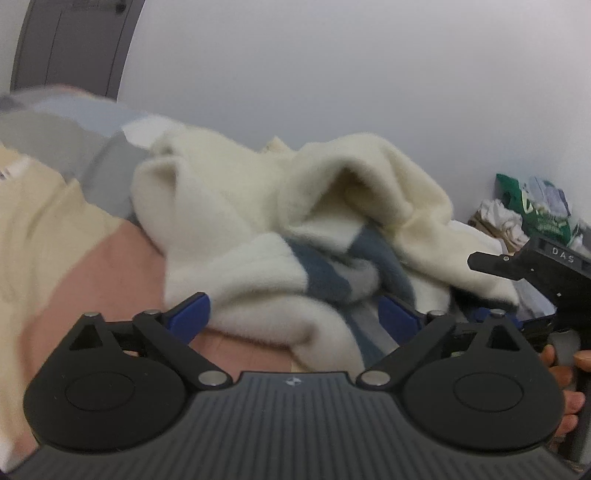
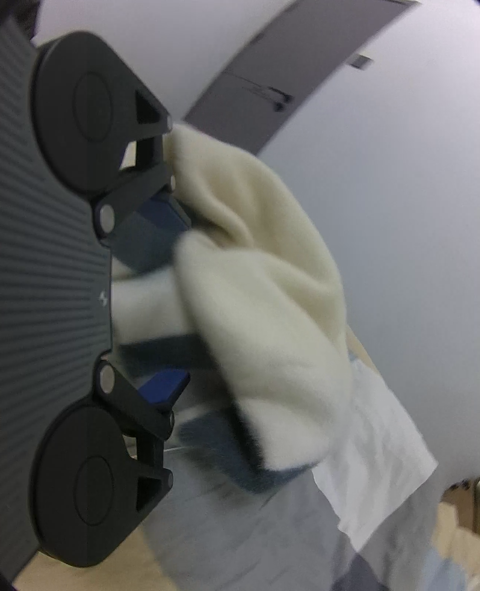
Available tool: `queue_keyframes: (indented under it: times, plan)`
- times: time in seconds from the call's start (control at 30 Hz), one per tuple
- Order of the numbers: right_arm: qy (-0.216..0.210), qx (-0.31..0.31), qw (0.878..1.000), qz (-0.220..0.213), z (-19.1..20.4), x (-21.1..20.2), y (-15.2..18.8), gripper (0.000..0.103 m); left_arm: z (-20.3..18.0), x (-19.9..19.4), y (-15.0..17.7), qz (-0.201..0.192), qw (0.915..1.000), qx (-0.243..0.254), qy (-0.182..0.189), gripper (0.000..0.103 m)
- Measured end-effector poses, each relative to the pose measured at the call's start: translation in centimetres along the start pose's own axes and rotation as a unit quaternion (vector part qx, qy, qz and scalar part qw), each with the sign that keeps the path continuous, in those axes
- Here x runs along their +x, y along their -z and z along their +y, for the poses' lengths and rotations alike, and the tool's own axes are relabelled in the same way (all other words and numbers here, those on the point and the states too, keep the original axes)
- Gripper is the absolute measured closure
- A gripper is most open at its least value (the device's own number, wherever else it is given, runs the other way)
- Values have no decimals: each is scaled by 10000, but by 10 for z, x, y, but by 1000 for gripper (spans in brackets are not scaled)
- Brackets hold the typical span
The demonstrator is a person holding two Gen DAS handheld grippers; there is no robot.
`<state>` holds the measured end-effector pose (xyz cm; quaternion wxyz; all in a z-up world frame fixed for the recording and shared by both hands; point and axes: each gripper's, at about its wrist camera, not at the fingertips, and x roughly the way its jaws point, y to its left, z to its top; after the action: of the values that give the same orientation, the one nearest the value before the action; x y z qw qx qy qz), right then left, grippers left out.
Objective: Fold large clothes
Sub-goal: 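Grasp the sweater fabric with the left gripper while the right gripper grasps another edge, then lift the sweater with both grippers and shake it out in the air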
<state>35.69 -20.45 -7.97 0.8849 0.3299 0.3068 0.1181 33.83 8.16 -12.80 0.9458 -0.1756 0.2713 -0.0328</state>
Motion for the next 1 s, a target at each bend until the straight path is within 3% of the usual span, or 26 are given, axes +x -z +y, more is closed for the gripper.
queue_keyframes:
  times: [0.17,0.27,0.3,0.43,0.67,1.0]
  plan:
    - [-142,316,9994,-95,-14,34,-13,37,13,30,-2,-49,9986,-507,137,19]
    - [-307,330,9987,-226,-15,40,-19,69,13,39,-4,-141,9983,-565,91,36]
    - [-404,306,9983,-270,-14,38,-20,81,15,40,-6,-167,9979,-620,90,46]
    - [-719,-309,9957,-503,7,11,-21,87,19,35,-12,-276,9949,-960,166,74]
    - [-807,-734,9875,-1139,28,-76,-41,89,23,-27,-20,-728,9896,-1221,231,80]
    - [-943,-531,9814,-1586,17,-191,-60,90,31,-172,-38,-1386,9805,-1390,12,82]
